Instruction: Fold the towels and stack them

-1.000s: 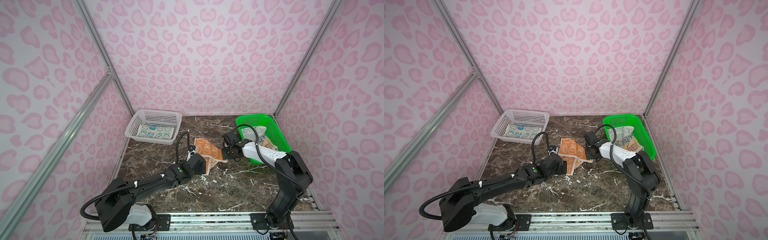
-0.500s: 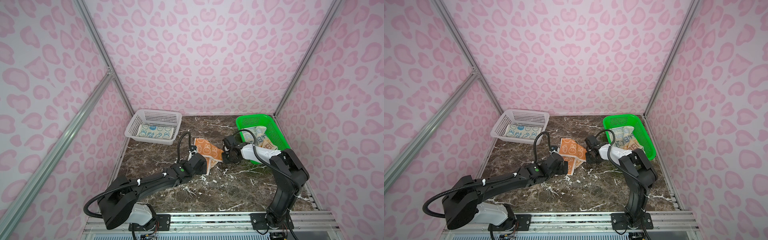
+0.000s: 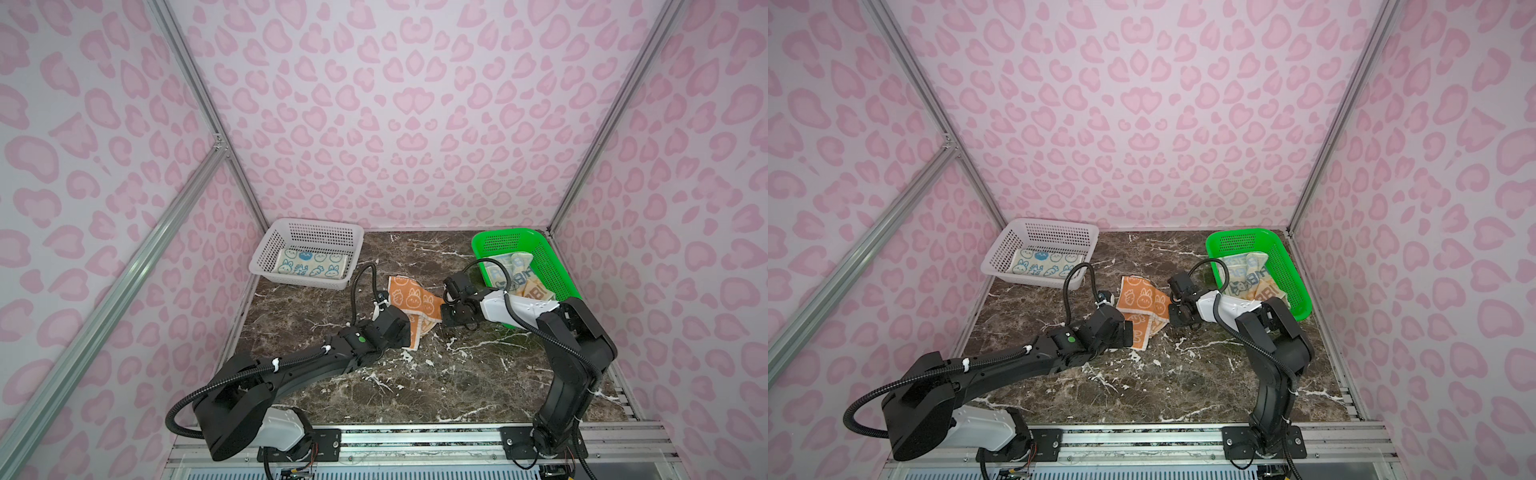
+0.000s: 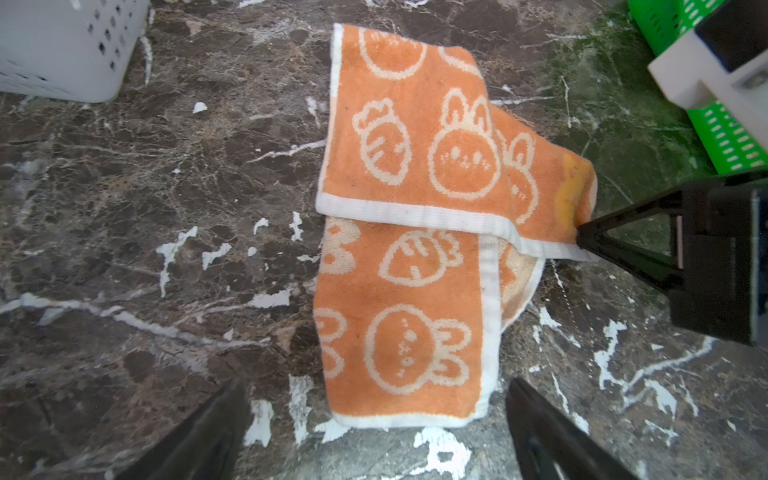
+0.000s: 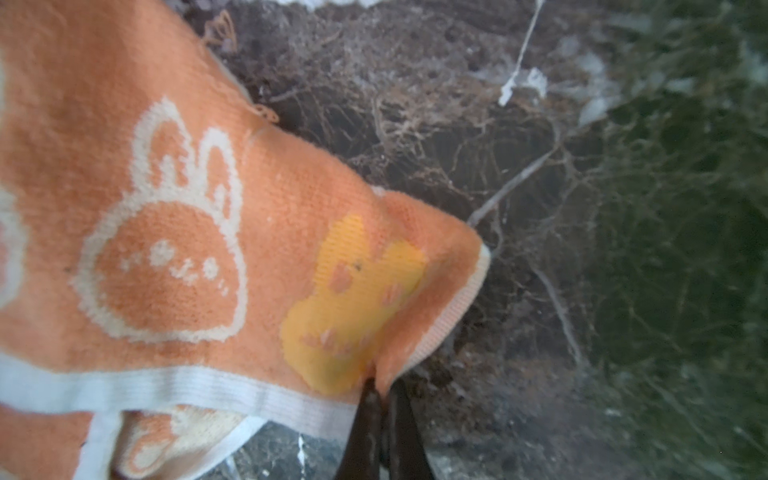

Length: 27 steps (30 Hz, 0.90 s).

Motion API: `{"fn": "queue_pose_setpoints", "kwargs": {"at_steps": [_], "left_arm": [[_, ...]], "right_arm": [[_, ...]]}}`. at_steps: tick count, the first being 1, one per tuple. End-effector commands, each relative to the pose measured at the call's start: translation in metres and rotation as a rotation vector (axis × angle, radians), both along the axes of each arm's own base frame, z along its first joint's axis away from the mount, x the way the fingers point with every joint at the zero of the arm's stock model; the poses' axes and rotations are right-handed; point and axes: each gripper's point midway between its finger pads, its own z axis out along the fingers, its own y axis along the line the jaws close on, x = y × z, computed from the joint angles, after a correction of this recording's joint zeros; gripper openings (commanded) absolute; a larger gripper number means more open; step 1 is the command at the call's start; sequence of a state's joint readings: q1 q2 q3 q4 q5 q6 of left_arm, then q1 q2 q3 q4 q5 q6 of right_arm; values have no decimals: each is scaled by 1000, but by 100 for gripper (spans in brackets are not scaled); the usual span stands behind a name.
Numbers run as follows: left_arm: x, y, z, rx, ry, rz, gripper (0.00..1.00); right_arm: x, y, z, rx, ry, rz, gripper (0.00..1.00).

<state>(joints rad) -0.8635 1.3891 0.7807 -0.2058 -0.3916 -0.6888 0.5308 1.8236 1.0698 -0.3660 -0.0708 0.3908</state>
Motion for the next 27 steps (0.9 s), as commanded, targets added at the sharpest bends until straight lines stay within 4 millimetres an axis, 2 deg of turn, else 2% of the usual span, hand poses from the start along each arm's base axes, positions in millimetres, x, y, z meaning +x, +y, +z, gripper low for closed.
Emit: {"fn": "queue_pose_setpoints", "kwargs": {"at_steps": [1,3,6,10,12,16,21,25,27], "left_arm": [[9,1,3,-84,14,27,98],[18,2,-2,-140,60,32,100],[34,-1,-5,-209,106,44,95],[61,-7,-11,-271,154,56,87],[78,-6,-20,-308,184,70,81],[103,-6,-37,-368,236,100,72],[115,-6,-55,-319,274,131,68],[115,-4,-64,-313,296,155,64],[113,3,-68,-286,300,177,63]], "right_arm": [[-14,-10,-6,-75,77,38,0],[-2,-8,7,-86,44,51,0],[11,1,18,-73,2,65,0],[13,17,17,-13,-21,101,0],[13,21,17,-5,-32,108,0],[14,18,15,1,-34,100,0],[15,17,17,41,-47,88,0],[16,15,14,61,-36,68,0],[16,14,13,62,-32,64,0]]}}
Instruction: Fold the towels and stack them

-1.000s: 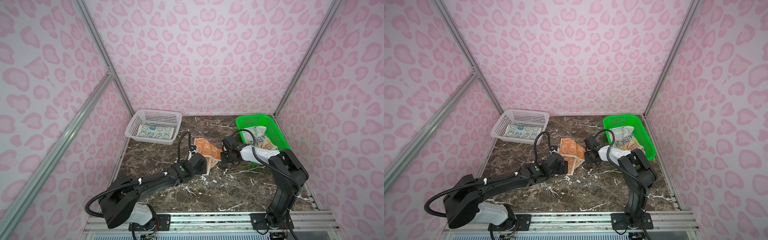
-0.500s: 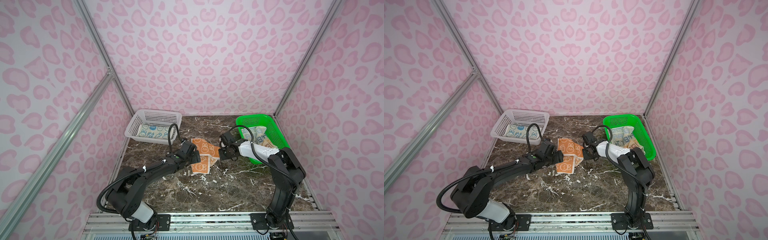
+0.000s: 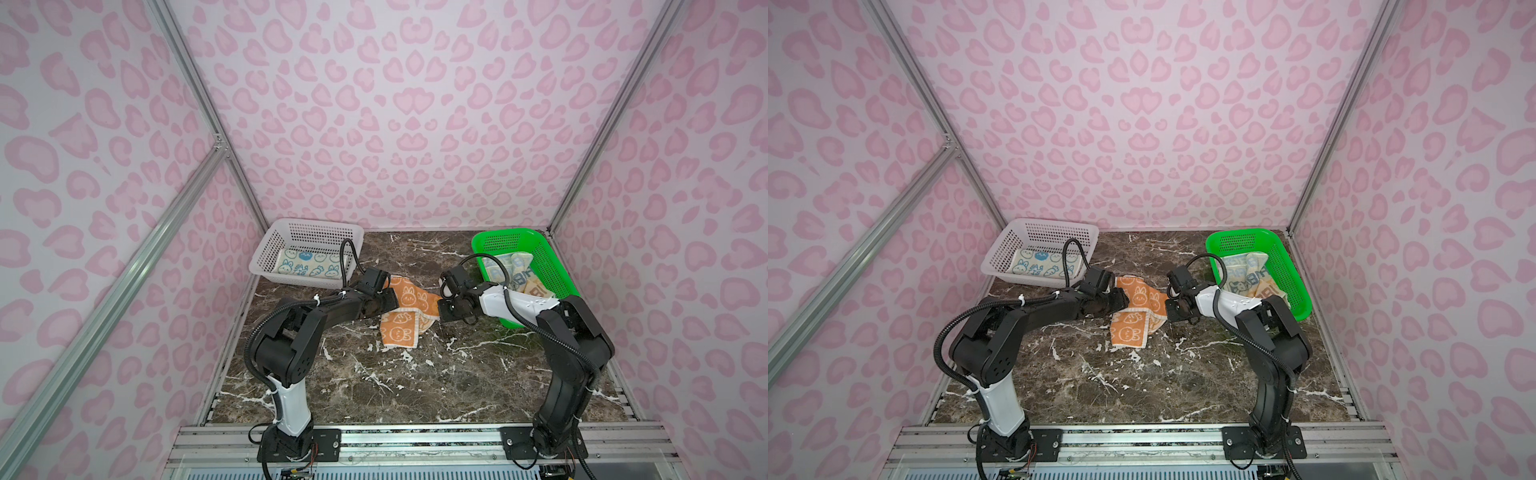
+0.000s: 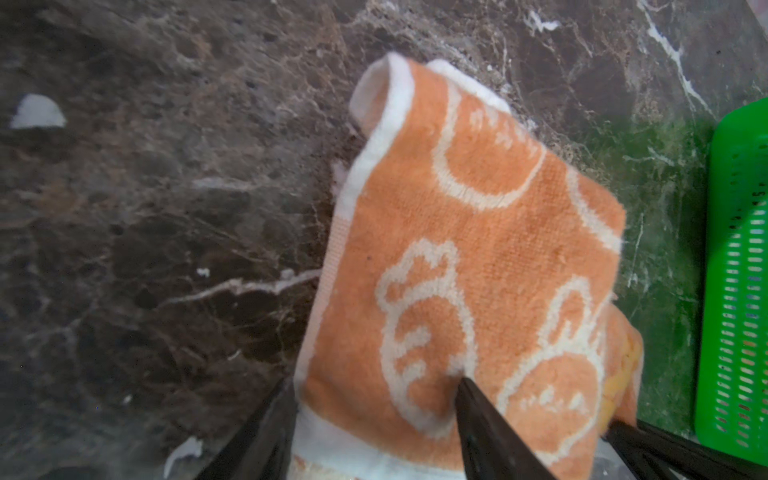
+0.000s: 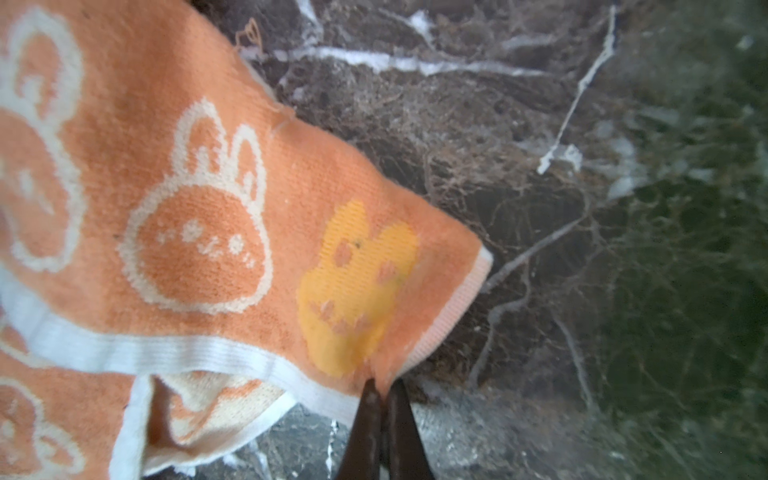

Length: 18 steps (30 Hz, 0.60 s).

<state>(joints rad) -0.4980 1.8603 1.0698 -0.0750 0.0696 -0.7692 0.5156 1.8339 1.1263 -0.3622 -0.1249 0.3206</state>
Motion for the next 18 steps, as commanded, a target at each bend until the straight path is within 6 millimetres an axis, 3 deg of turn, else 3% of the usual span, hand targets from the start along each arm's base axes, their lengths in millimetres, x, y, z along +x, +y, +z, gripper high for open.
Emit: {"fn": "queue_pose_setpoints", "kwargs": {"at_steps": [1,8,18], "left_arm": [[-2,9,-4,32,15,34,63],[-13,19,-11,49,31,50,62],[-23,27,-22,108,59,26,40]], "right_arm": [[1,2,0,20,-2,-6,0],[1,3,3,35,-9,-11,0],[0,2,1,27,-6,-13,0]]}}
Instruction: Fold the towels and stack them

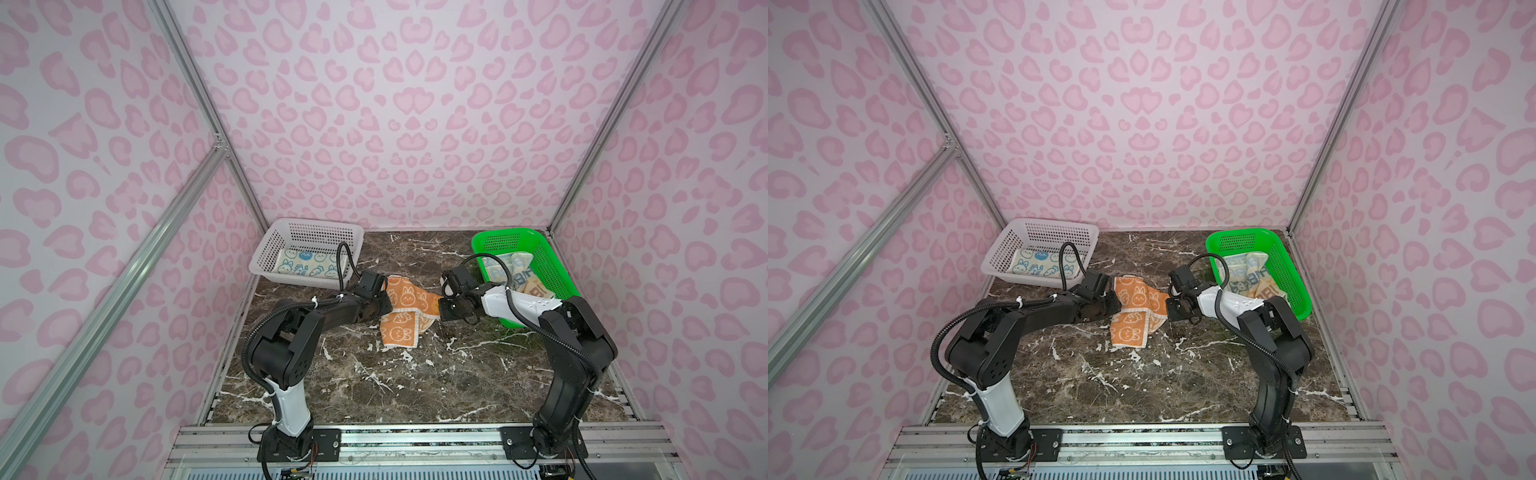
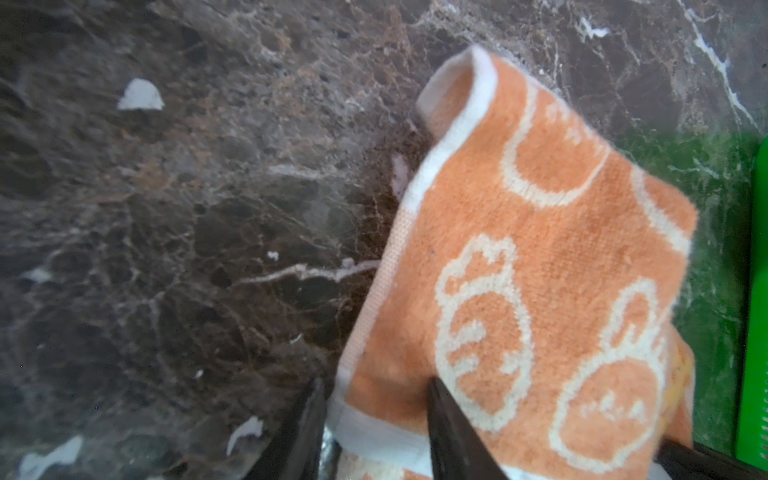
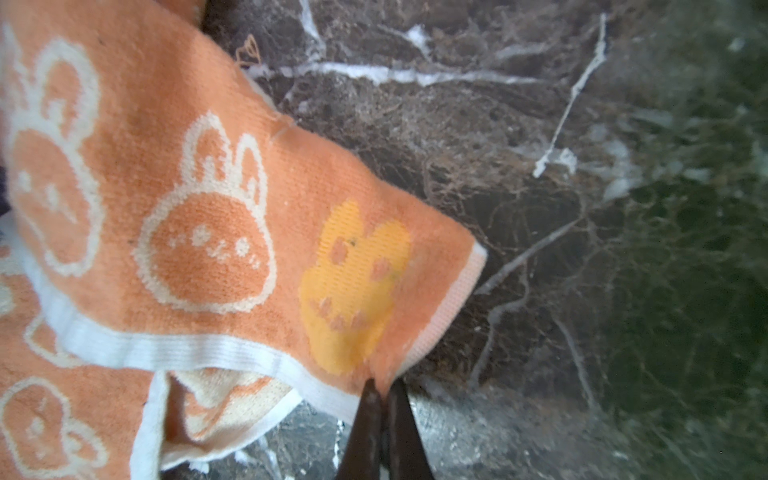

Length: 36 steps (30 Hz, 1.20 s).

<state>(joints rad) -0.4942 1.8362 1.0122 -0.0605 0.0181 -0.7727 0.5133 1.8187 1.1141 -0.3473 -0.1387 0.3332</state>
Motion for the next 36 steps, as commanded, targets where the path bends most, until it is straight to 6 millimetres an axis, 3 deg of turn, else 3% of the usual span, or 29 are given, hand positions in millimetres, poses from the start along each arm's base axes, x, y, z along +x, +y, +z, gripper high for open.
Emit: {"fn": "queue_pose_setpoints", "kwargs": {"at_steps": [1,12,19,21,29,36], "left_arm": [[-18,12,-15,72,68,-16,39],[-32,15,-32,141,106,-60,22],[-31,13,-29,166,97,-81,9],[-31,14,-25,176,92,-81,4],[-26,27,6,242,41,-78,3],[-21,24,31,233,4,-91,3]], "right_arm": [[0,0,-3,3,0,-5,0],[0,2,-3,-1,-2,-2,0],[0,0,-3,-9,-4,-5,0],[0,1,-3,-9,-5,-2,0],[-1,5,2,-12,-29,15,0],[-2,10,7,-3,-47,33,0]]}}
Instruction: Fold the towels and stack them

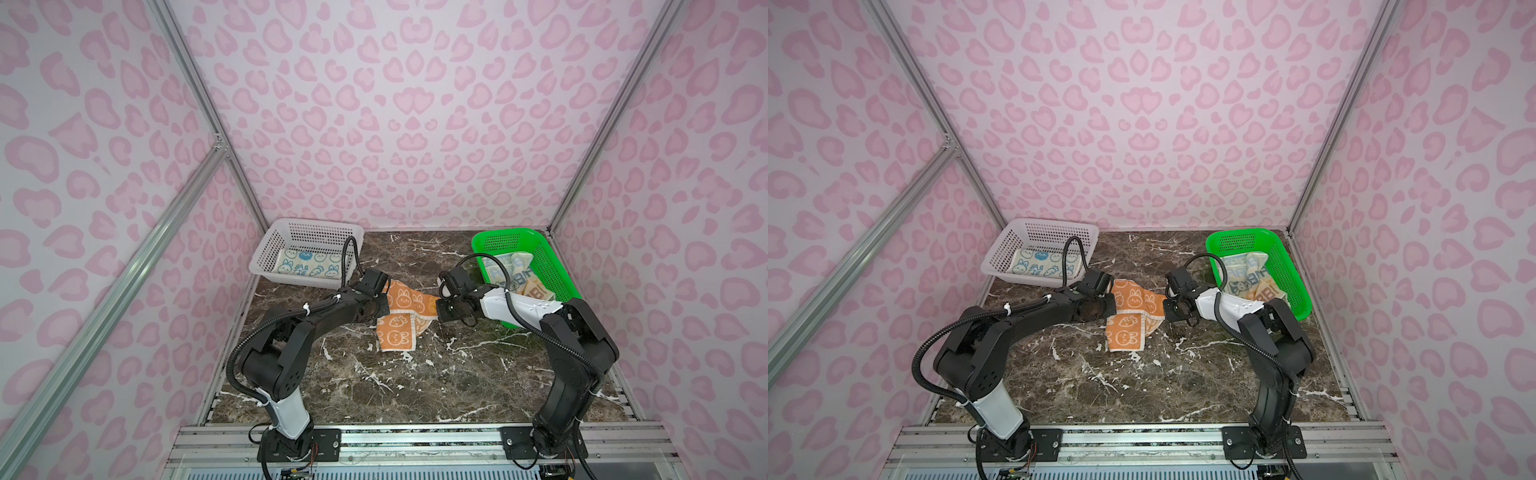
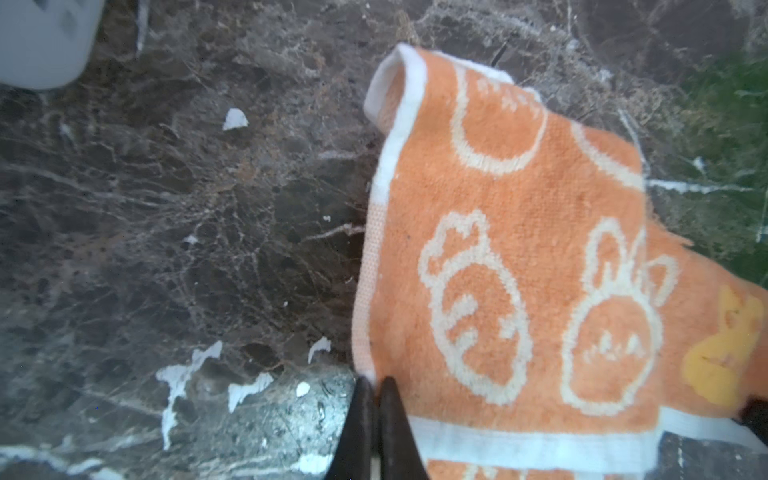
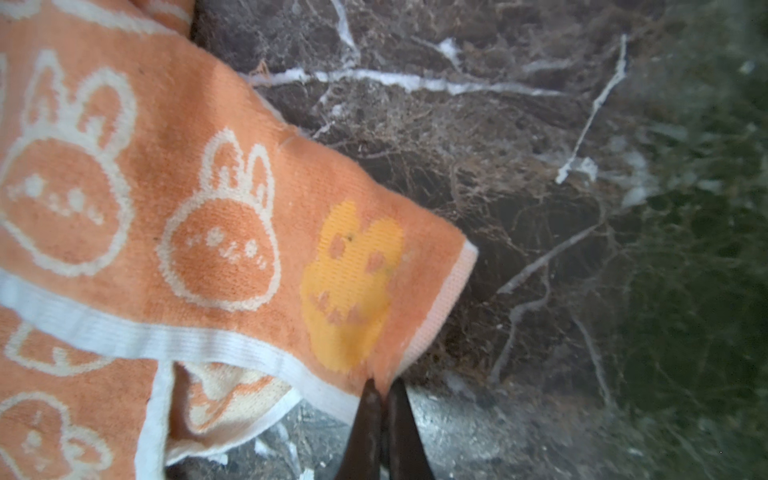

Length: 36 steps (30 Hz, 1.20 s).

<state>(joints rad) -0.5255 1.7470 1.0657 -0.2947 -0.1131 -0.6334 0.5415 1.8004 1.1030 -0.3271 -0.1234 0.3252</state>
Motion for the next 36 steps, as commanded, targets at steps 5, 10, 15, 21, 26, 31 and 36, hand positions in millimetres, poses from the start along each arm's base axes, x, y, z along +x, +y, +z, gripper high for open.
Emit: {"fn": "queue_pose_setpoints", "kwargs": {"at_steps": [5,10,15,21,26,31,36], "left_arm": [[-5,5,9,26,8,-6,4],[-7,3,3,17,24,-9,8],[-7,1,-1,14,31,-9,13],[-7,0,-2,14,34,-9,15],[-9,-1,-7,18,48,-14,18],[-9,0,-8,23,49,-12,18],[-7,1,-3,34,35,-6,18]], "right_arm": [[0,3,4,2,-25,13,0],[-2,5,4,-4,-24,22,0],[-2,5,5,-3,-26,23,0],[-2,5,5,-1,-25,25,0],[-2,6,5,-2,-25,26,0],[-2,6,4,-3,-23,28,0],[-3,7,3,-2,-21,31,0]]}}
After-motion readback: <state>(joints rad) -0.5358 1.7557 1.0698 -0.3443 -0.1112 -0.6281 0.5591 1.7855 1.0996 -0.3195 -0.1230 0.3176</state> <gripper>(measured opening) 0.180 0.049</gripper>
